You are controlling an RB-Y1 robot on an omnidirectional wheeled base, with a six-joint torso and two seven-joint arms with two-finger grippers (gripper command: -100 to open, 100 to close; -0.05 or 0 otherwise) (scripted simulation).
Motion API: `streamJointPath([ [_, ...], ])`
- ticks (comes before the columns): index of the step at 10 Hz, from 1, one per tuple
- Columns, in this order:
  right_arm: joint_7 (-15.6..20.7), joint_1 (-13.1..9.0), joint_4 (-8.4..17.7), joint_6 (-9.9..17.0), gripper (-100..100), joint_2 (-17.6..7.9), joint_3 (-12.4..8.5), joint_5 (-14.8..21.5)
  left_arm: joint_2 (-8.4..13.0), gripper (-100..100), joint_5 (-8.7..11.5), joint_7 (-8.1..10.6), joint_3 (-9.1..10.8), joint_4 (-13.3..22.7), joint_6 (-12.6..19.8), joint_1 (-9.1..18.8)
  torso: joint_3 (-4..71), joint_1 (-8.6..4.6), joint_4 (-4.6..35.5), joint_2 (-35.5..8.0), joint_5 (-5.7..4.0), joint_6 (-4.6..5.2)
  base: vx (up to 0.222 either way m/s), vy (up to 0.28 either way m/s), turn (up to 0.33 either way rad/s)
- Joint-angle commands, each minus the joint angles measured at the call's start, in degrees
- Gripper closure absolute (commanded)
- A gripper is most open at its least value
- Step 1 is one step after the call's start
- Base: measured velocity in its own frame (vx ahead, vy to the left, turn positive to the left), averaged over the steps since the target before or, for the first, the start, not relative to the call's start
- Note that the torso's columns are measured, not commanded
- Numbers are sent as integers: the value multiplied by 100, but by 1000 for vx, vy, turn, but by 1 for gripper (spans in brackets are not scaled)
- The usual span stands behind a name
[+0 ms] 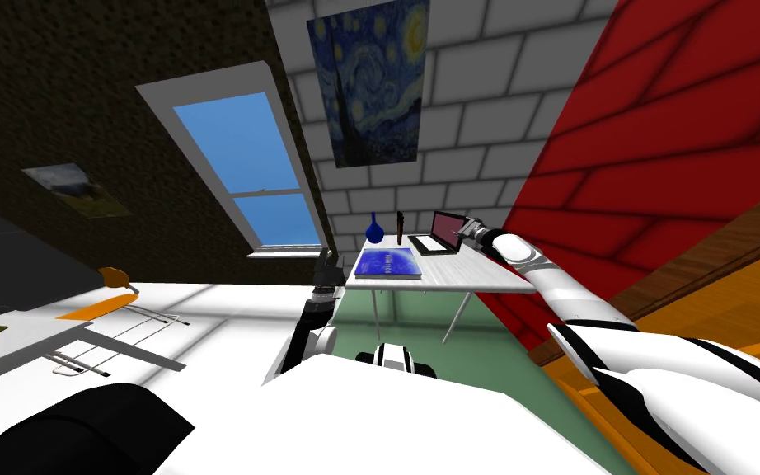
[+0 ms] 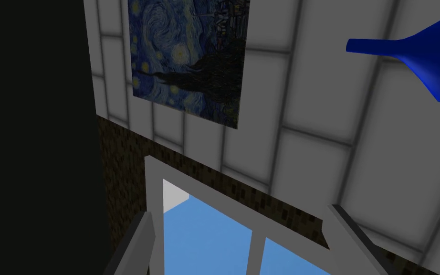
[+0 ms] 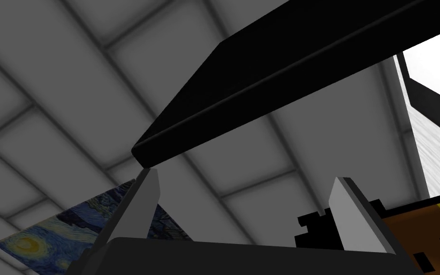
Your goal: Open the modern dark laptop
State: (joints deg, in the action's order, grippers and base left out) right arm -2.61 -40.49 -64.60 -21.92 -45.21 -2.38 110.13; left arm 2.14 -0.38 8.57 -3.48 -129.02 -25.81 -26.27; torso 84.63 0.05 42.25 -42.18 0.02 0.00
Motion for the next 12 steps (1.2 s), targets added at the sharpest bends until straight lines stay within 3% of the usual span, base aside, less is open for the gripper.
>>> streamJointPath([
  [1,94,78,-208,-42,100,86,75,-142,0,0,0,0,0,0,0,-1,-1,-2,1,0,-1,5,36,35,-240],
  [3,117,170,-441,-101,100,148,130,-234,0,0,0,0,0,0,0,-1,-3,1,1,-4,0,-1,41,41,-226],
  [4,122,145,-358,-78,100,121,110,-238,0,0,0,0,0,0,0,-1,-6,-4,3,-9,-1,0,16,20,-47],
  [5,189,152,-473,-101,-100,75,169,-80,0,0,0,0,0,0,0,0,-9,-10,5,-16,-2,-6,3,-16,36],
  [12,413,176,-1029,-185,-100,-158,480,846,1,0,0,0,0,0,0,0,-5,2,3,-8,1,-1,11,-62,26],
])
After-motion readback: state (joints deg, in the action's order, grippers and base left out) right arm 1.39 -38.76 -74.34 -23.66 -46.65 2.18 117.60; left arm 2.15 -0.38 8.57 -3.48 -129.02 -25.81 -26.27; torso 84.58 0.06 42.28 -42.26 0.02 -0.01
